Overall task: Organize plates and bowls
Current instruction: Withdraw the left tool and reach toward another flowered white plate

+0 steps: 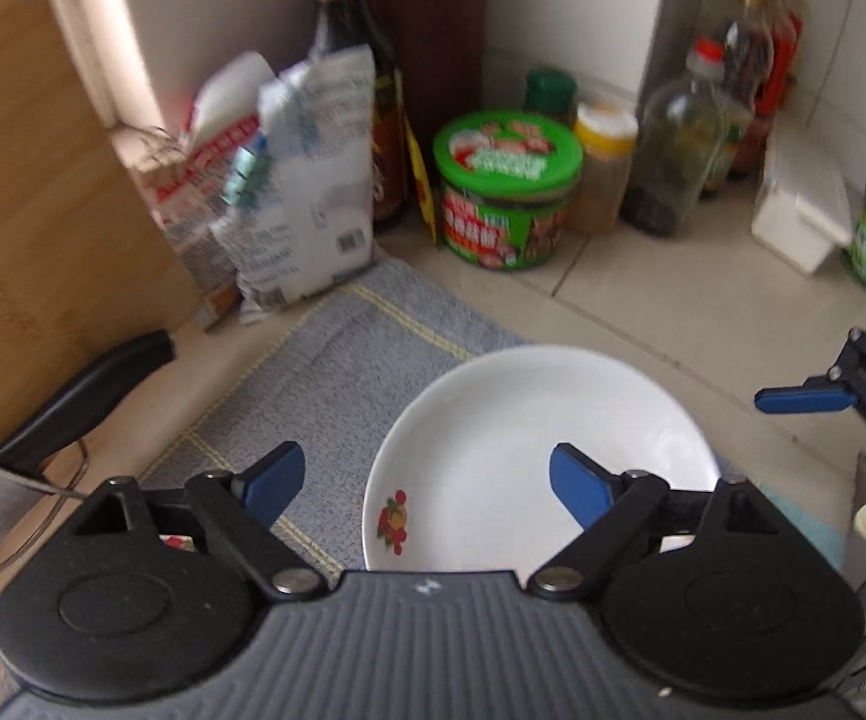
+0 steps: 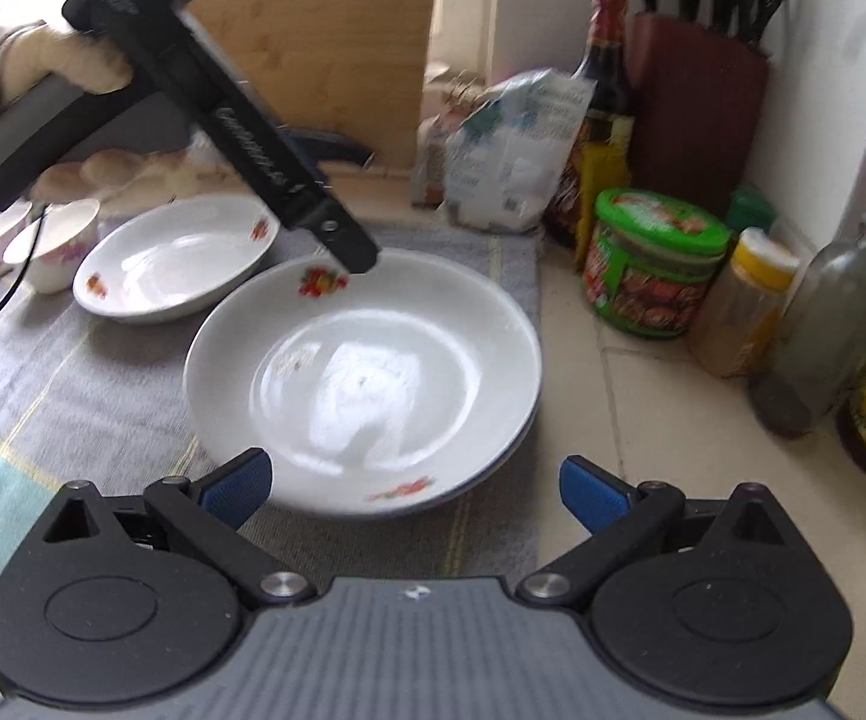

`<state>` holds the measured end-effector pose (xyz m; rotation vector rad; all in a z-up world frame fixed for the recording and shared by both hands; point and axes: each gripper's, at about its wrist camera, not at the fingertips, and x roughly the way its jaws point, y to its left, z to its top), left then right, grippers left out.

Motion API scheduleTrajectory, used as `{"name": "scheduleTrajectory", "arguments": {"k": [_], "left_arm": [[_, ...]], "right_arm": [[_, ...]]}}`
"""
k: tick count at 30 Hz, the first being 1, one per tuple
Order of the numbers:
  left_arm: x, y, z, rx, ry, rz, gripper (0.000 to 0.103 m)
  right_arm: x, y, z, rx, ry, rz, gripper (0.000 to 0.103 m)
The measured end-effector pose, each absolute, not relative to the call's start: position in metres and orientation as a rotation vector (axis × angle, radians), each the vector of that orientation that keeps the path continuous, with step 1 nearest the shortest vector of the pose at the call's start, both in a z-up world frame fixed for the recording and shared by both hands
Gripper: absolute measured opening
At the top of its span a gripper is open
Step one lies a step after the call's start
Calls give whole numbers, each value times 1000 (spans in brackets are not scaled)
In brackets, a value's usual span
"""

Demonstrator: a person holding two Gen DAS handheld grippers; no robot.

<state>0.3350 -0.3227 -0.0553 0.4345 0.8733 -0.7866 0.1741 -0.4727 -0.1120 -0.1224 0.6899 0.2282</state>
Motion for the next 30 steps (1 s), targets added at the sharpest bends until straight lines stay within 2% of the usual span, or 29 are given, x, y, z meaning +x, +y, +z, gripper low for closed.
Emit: {"name": "scheduleTrajectory", "arguments": {"k": [2, 8, 19, 30], "left_arm": [[323, -313, -45, 408, 833, -754, 96], [283, -272, -28, 323, 719, -644, 99], [252, -178, -37, 228, 791, -475, 100], [256, -104, -45, 201, 813, -514, 100]], "right_arm": [[175, -471, -108, -123, 656, 214, 103], [186, -460, -100, -86, 585, 230, 103], [208, -381, -91, -161, 594, 359, 103], [209, -294, -93, -277, 653, 420, 103]]}}
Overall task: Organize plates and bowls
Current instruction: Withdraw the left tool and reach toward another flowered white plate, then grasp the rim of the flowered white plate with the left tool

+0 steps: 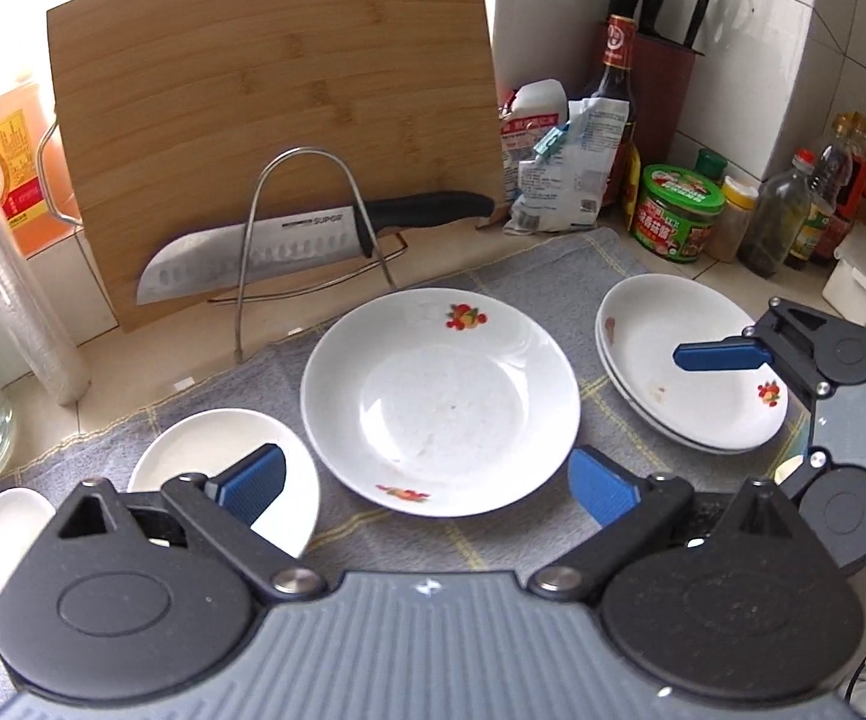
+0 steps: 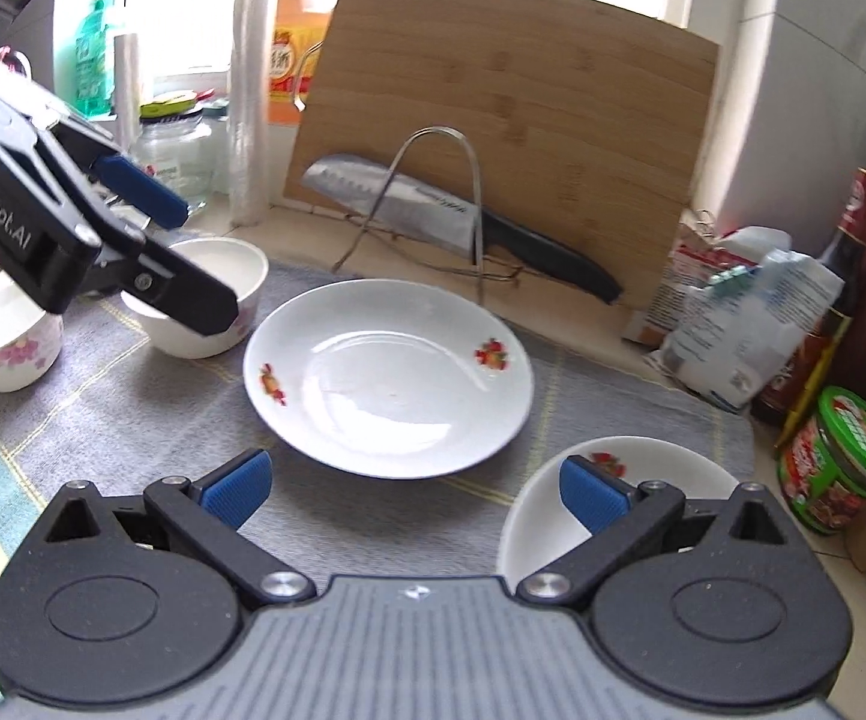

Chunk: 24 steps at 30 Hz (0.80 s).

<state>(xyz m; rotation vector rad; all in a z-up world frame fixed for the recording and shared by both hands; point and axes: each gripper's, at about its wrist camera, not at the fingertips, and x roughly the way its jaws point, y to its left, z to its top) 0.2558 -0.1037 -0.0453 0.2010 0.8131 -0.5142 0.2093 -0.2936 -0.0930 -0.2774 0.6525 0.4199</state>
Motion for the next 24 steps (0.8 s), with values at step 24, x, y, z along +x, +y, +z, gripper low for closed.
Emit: {"name": "scheduleTrajectory", "arguments": {"k": [24], "left_arm": [[368, -136, -62, 317, 1019, -689, 98]], "right_arm": [[221, -255, -133, -231, 781, 353, 103]]}}
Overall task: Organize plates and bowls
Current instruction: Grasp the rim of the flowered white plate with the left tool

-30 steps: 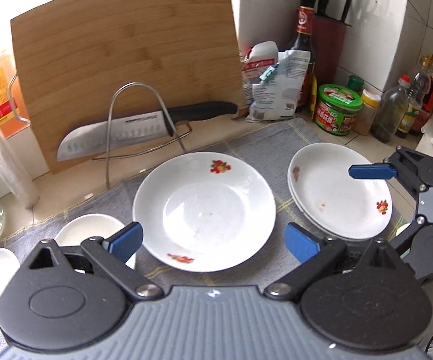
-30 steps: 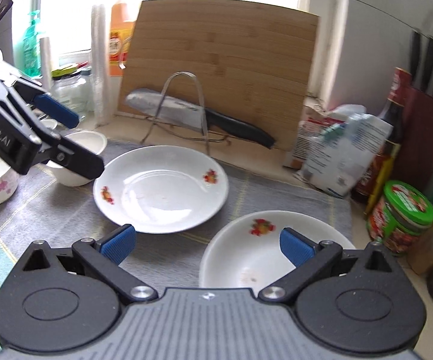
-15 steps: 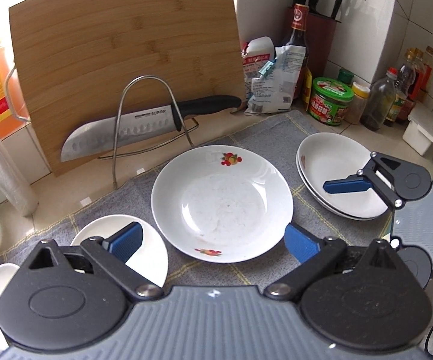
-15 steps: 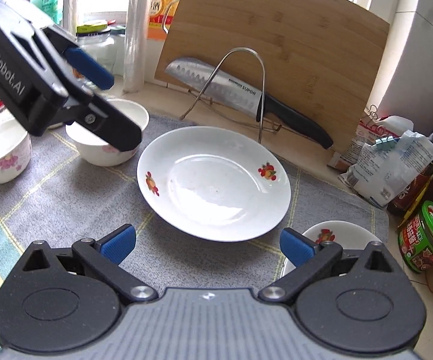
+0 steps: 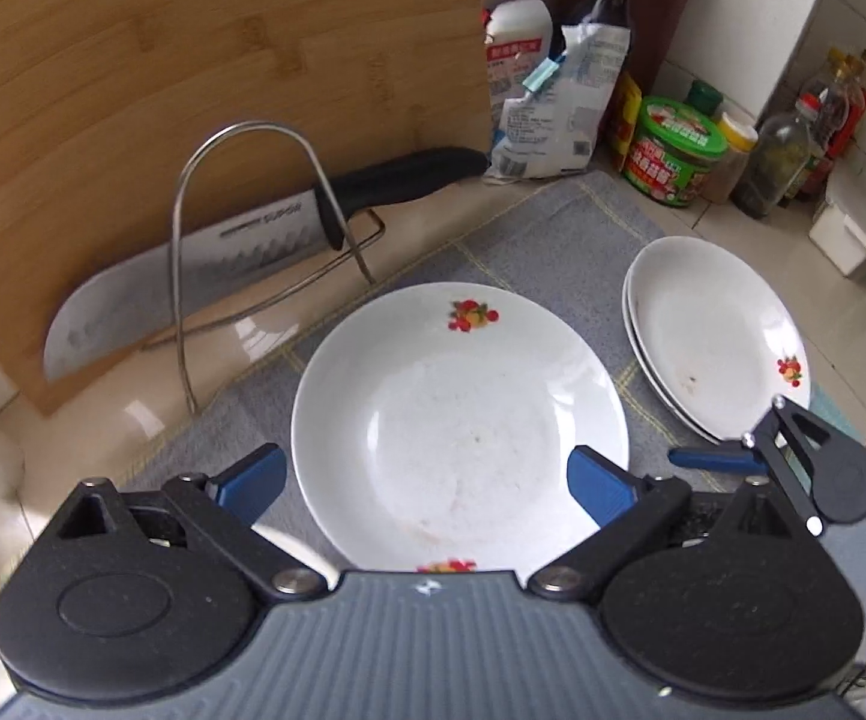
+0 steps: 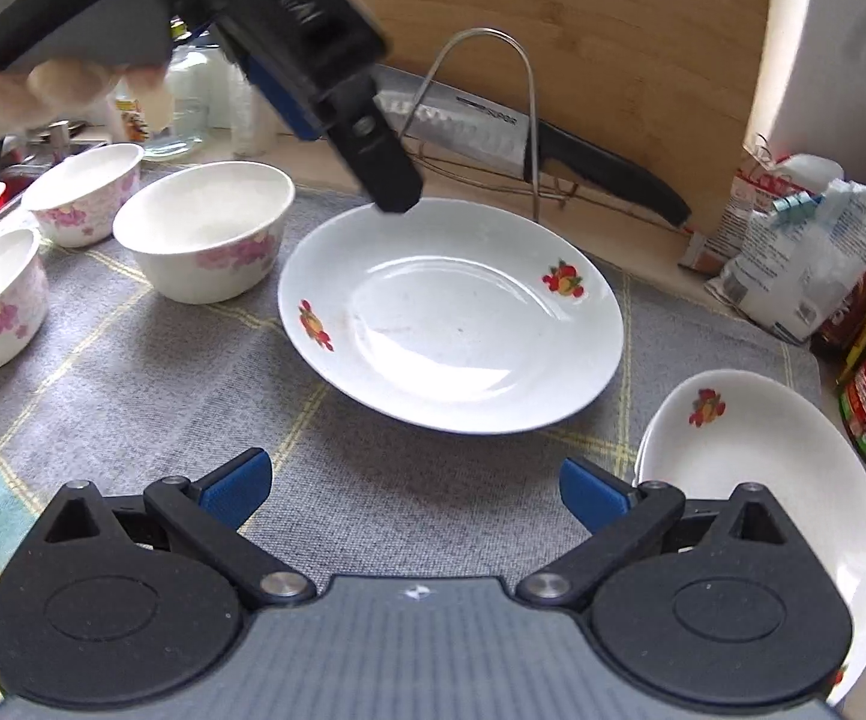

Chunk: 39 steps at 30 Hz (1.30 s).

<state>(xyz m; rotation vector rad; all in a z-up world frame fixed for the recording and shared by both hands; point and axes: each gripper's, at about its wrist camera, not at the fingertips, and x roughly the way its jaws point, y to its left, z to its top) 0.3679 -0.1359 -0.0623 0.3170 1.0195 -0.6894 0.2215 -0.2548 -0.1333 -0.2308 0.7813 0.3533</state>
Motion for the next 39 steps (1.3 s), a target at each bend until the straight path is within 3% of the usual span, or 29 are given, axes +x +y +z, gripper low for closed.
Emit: {"name": "scheduleTrajectory", "arguments": {"k": [5, 8, 39], "left_arm": [[403, -157, -72, 354, 1042, -708, 90], [415, -169, -78, 402, 1030, -731, 79], [456, -202, -117, 560, 1123, -883, 76]], "right_arm": [[224, -246, -139, -220, 791, 330, 103], [228, -244, -143, -216, 799, 323, 103], [262, -247, -160, -163, 762, 262, 103]]}}
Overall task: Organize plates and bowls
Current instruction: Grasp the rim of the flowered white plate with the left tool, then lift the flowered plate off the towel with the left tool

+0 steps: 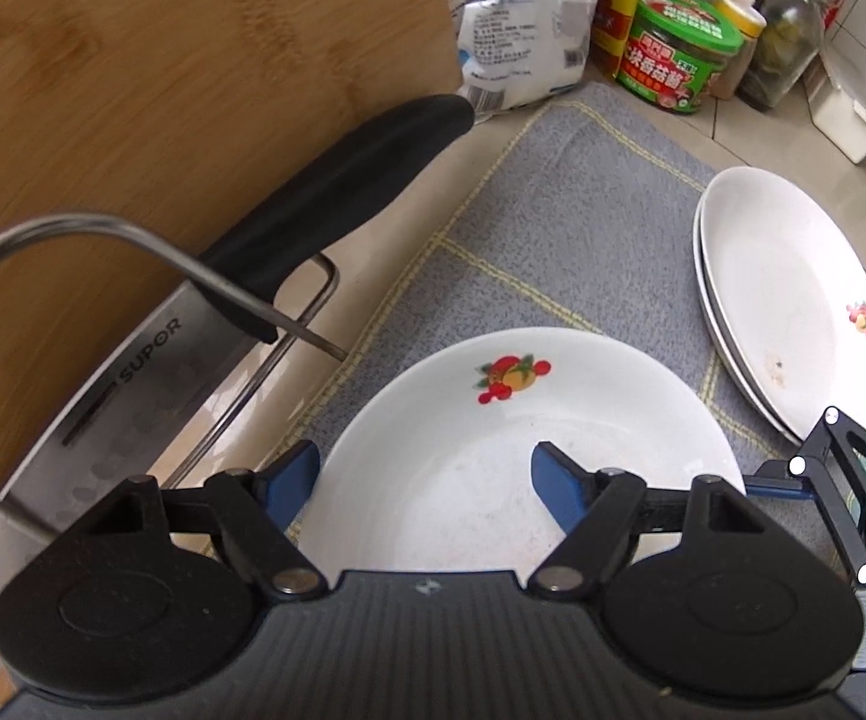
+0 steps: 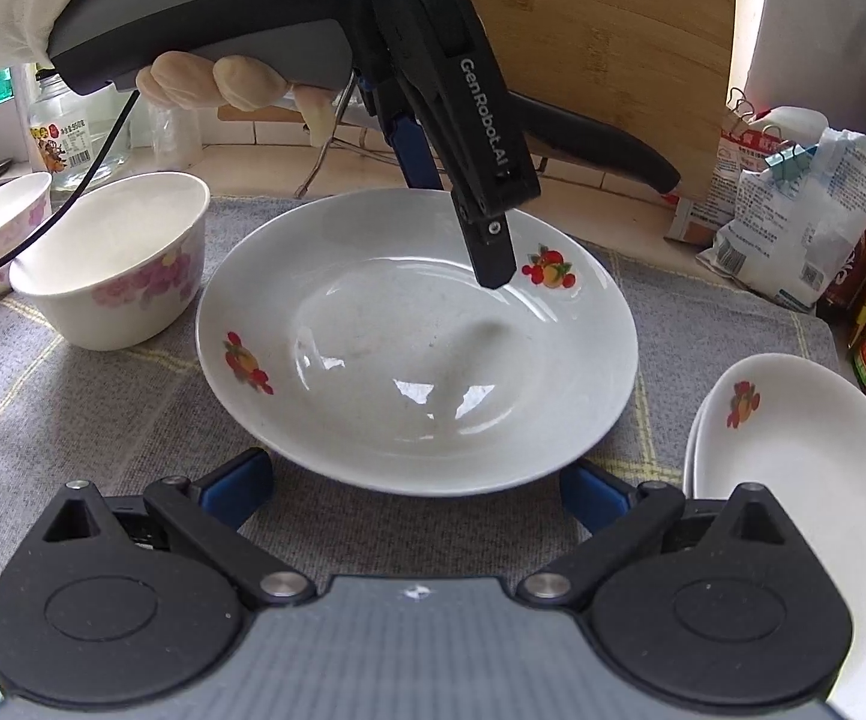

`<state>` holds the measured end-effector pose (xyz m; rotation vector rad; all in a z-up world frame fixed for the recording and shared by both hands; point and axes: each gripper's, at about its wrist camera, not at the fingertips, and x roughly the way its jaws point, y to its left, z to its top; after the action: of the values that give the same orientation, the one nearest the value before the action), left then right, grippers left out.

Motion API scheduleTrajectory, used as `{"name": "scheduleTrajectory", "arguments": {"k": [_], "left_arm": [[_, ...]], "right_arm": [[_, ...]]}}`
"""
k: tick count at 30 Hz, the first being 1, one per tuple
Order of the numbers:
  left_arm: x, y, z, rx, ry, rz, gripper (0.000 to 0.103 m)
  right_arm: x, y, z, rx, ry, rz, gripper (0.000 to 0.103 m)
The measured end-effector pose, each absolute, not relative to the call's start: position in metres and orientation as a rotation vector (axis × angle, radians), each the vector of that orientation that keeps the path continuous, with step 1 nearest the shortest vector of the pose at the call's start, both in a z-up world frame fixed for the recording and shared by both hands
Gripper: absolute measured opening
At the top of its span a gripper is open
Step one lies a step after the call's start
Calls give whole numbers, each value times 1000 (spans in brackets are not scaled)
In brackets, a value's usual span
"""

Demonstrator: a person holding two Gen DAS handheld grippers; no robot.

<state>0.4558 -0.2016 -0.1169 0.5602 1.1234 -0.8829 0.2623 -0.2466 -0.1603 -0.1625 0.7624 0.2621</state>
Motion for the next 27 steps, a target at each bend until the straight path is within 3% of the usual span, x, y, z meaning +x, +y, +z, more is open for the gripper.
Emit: {"name": "scheduleTrajectory", "arguments": {"k": [27], "left_arm": [[454, -201, -119, 604, 1123, -922, 77]], "right_arm": [[266, -250, -163, -154, 745, 270, 103]]}}
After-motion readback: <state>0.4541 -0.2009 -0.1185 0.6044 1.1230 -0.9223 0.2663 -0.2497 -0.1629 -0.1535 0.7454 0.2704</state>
